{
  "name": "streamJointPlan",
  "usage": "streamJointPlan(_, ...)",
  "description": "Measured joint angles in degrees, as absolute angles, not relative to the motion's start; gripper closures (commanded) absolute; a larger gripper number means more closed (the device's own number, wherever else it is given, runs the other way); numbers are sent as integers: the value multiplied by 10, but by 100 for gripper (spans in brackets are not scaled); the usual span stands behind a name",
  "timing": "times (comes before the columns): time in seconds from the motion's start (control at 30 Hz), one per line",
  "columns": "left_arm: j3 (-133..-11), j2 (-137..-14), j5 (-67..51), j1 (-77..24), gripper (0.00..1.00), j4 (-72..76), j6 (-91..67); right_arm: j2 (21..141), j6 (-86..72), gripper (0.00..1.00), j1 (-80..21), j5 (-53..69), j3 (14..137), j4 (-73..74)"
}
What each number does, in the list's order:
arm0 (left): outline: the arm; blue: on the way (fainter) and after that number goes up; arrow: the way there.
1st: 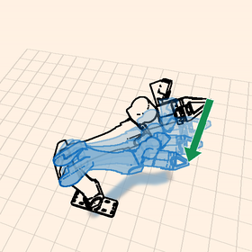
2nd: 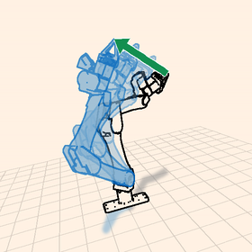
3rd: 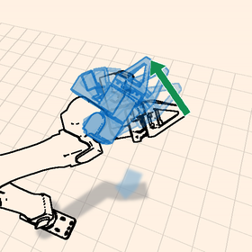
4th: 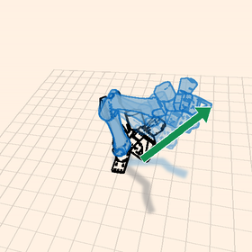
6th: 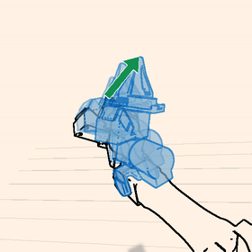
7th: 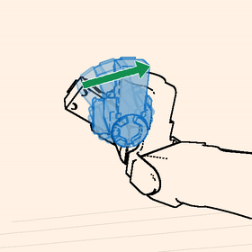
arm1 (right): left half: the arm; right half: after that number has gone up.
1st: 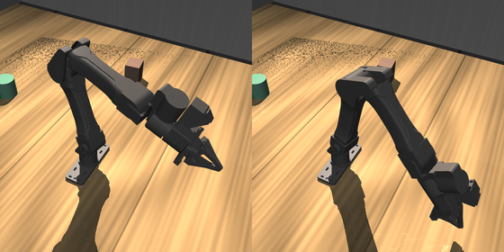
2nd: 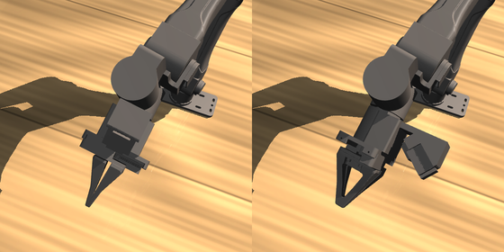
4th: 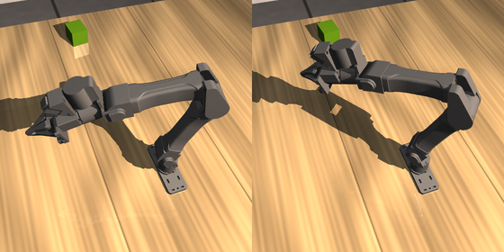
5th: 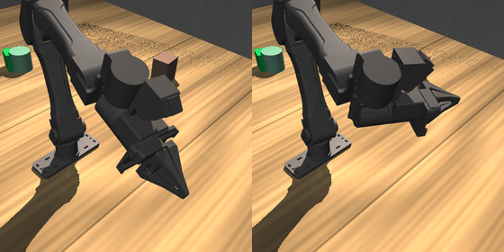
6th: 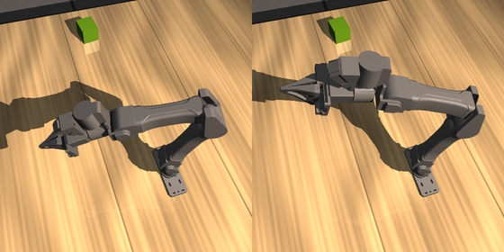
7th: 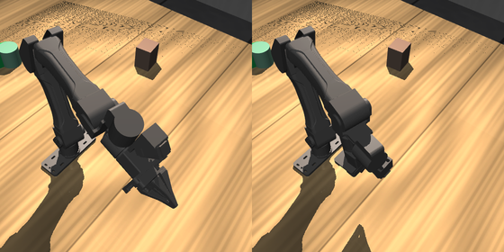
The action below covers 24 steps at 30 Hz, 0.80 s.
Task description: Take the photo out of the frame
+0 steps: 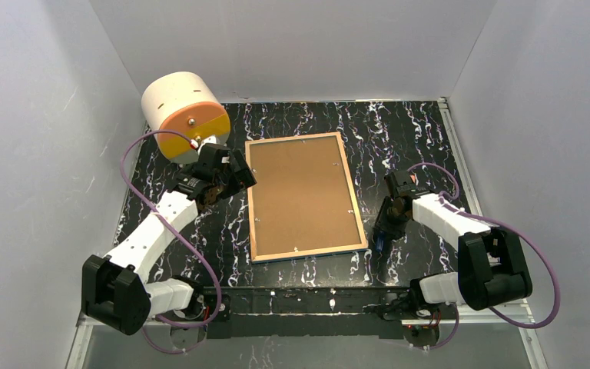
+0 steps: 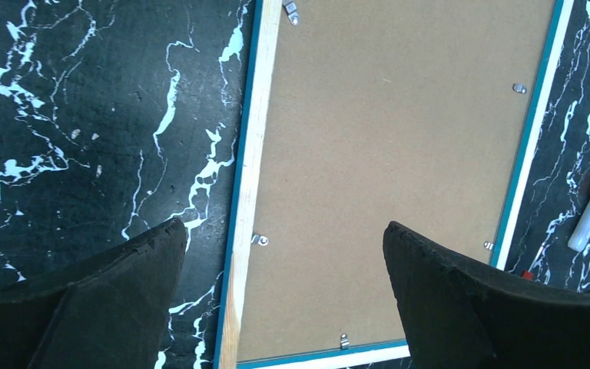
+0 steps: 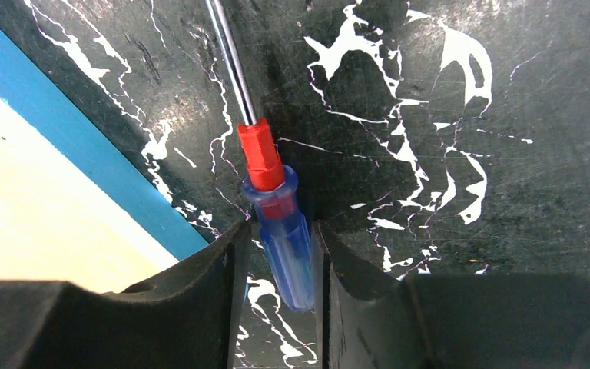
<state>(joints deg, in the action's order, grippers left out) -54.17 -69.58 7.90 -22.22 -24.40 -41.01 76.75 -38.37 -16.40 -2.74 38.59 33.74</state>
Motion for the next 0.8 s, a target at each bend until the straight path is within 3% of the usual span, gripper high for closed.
streamJointPlan(0.17, -549, -689, 93, -222, 2, -257, -403, 768, -391, 59, -179, -46, 387, 338)
streamJointPlan(0.47, -550, -686, 98, -222, 2, -264, -398, 773, -403, 70, -193, -70, 391, 345)
streamJointPlan(0.63, -552, -686, 100, -222, 2, -271, -394, 776, -403, 90, -197, -74, 394, 346)
streamJointPlan(0.8, -552, -686, 96, -222, 2, -270, -391, 777, -404, 99, -200, -74, 396, 345)
